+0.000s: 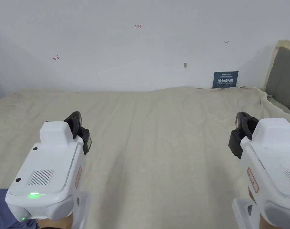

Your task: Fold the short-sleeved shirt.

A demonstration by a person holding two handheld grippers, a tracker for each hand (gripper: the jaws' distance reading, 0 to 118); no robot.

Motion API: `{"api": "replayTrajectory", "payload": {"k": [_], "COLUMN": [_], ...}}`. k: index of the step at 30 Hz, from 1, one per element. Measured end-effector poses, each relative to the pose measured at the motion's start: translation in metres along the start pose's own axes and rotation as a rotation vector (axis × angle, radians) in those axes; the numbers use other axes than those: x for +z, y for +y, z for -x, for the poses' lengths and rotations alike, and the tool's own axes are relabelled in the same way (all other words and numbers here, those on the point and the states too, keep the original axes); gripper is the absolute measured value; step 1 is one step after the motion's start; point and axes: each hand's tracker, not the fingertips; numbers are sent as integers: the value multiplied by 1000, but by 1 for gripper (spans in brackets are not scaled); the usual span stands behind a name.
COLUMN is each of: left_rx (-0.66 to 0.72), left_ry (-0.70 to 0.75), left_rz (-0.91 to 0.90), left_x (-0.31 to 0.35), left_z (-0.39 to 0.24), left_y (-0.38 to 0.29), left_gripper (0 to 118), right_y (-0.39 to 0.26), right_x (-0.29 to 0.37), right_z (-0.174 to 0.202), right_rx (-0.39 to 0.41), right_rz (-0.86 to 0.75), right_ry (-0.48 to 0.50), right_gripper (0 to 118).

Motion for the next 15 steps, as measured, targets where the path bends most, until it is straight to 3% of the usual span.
{"api": "replayTrajectory", "payload": {"k": [15], "left_rx": [7], "left_ry": [-33], "left_rz": [41], "left_x": [0], "left_z": [-7], "left_y": [-14], "left_gripper": [0], "right_y": [-1], "right_x": [2], "right_z": [-6], "right_rx": [-1], "right_rz": [2], "right_ry": [-3], "right_gripper": [0]}}
